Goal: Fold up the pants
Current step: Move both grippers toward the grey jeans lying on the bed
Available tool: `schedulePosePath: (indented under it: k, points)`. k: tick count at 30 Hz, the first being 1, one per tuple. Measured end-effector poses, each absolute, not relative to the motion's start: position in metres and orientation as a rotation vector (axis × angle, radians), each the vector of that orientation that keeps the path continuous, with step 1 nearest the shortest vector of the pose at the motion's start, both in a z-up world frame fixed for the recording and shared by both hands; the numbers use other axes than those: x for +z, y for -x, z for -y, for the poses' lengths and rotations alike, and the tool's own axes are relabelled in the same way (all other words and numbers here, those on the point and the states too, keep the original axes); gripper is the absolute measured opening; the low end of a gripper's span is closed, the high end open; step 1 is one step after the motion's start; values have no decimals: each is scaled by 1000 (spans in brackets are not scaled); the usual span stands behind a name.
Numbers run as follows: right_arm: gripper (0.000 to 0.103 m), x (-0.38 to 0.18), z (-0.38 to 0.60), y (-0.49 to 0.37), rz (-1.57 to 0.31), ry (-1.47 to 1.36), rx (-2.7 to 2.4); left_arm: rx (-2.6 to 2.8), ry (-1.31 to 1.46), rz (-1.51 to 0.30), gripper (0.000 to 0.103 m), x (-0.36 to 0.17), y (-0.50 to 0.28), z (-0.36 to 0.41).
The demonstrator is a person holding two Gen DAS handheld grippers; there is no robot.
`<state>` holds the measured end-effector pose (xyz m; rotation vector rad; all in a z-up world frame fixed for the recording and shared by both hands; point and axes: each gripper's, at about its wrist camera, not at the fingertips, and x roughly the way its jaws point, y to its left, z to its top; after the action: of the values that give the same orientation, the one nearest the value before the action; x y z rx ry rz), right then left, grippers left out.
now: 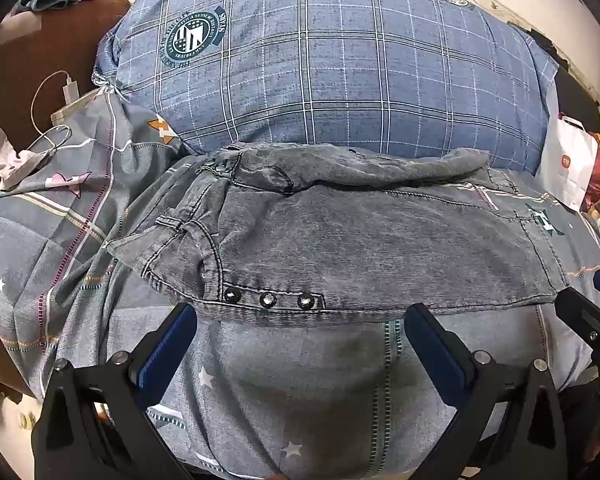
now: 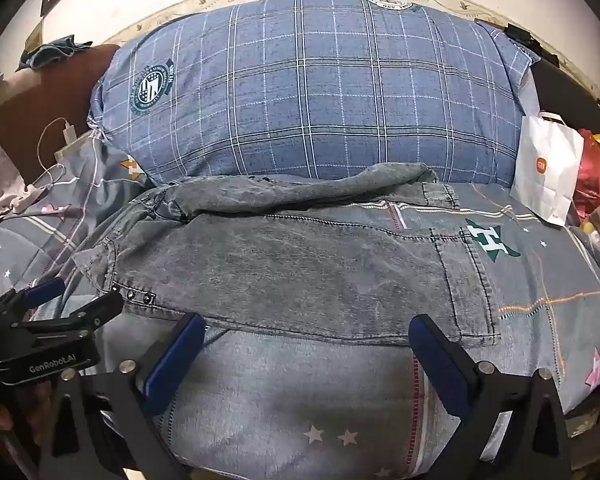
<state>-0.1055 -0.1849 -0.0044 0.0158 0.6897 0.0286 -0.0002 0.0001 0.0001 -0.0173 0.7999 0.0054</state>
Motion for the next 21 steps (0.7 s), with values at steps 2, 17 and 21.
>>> schedulePosePath:
  k: [2, 17, 21]
  points:
    - [103, -5, 186, 106, -673, -15, 25, 4, 20, -804, 103, 0, 0, 0]
    - [103, -2, 189, 101, -674, -40, 13, 15, 38, -813, 103, -2, 0, -14]
    - [103, -4, 199, 102, -686, -67, 8, 14, 83, -830, 103, -3, -3, -27]
